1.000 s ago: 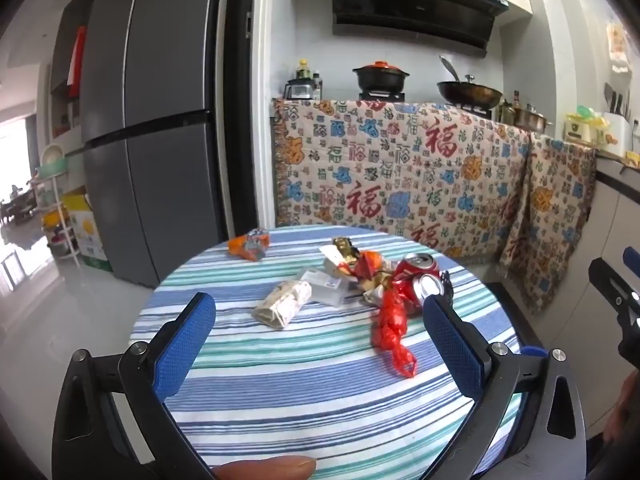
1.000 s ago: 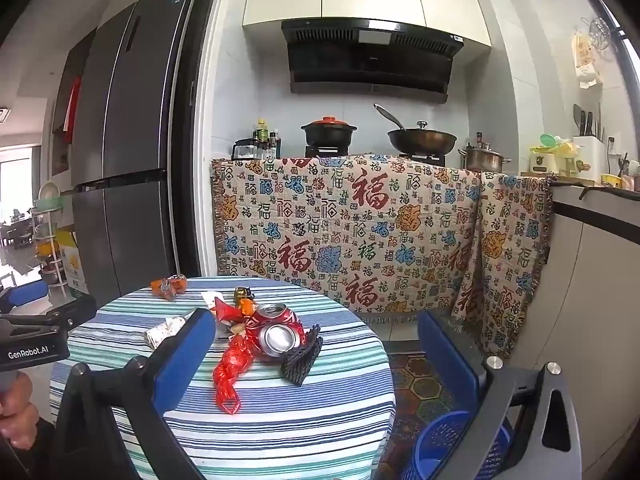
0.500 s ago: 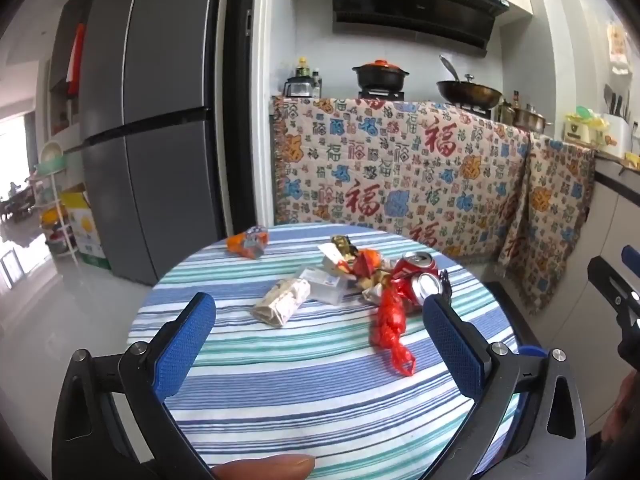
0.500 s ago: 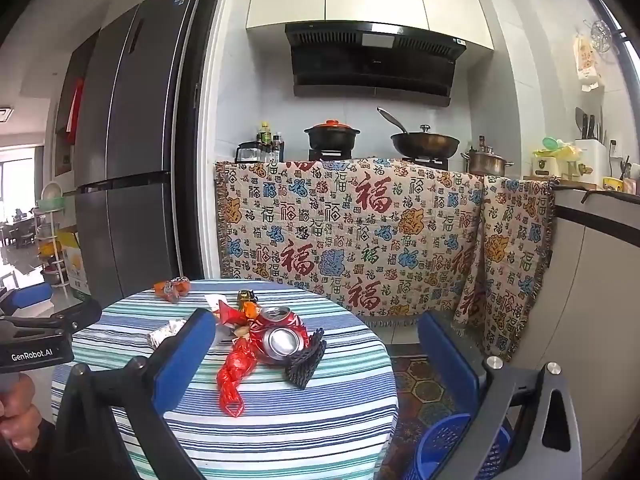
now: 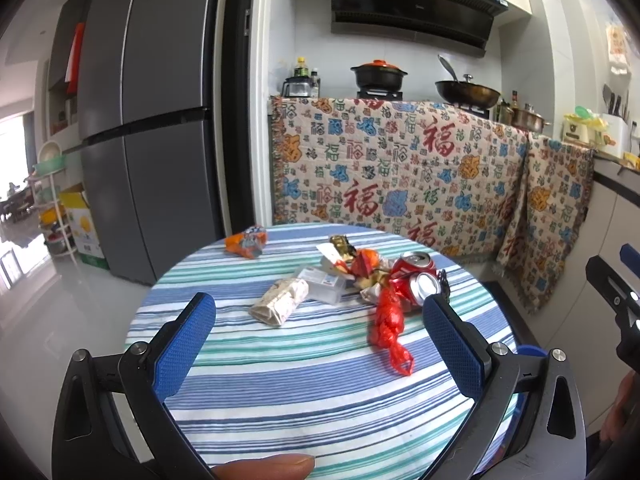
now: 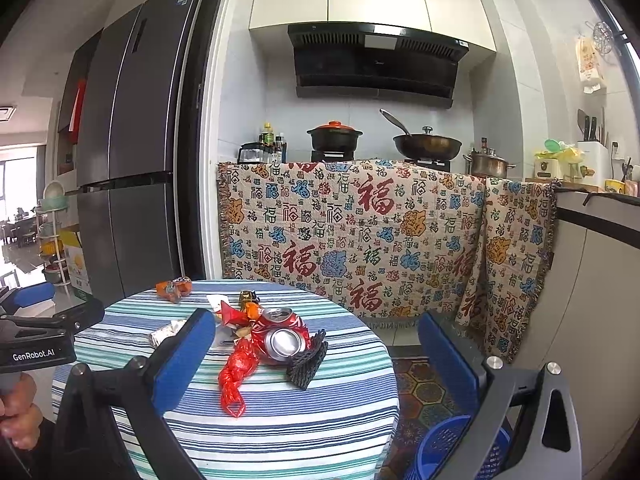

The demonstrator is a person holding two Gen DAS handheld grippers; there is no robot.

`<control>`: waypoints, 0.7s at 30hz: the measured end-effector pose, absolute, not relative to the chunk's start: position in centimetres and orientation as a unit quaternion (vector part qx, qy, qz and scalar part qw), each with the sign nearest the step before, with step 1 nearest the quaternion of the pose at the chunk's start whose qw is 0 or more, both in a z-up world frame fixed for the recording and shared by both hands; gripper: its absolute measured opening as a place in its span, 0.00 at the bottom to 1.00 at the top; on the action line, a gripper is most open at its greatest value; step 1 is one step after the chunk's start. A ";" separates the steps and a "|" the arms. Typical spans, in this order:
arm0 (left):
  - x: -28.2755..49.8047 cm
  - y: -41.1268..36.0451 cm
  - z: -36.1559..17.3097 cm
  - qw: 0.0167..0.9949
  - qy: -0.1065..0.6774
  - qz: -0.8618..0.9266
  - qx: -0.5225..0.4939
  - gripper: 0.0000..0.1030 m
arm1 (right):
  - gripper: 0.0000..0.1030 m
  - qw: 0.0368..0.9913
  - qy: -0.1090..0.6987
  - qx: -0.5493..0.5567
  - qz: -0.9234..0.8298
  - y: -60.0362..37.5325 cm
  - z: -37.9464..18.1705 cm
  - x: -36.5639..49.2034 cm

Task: Collect trash

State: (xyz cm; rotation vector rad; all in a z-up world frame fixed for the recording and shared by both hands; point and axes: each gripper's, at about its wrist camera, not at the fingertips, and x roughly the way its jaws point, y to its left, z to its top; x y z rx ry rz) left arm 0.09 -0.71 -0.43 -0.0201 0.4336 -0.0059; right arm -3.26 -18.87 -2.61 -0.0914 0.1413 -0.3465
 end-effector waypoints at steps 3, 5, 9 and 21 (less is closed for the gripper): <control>0.1 -0.7 -0.4 0.977 0.215 -0.003 -0.010 1.00 | 1.00 0.982 0.070 -0.045 -0.172 -18.9 -2.7 -3.4; 0.1 -0.7 -0.4 0.977 0.215 -0.003 -0.010 1.00 | 1.00 0.982 0.069 -0.045 -0.172 -18.9 -2.7 -3.4; 0.0 -0.7 -0.2 0.977 0.214 -0.003 -0.011 1.00 | 1.00 0.982 0.067 -0.045 -0.173 -18.9 -2.7 -3.5; -0.2 -0.8 0.5 0.977 0.214 -0.006 -0.015 1.00 | 1.00 0.982 0.068 -0.045 -0.171 -18.9 -2.8 -3.5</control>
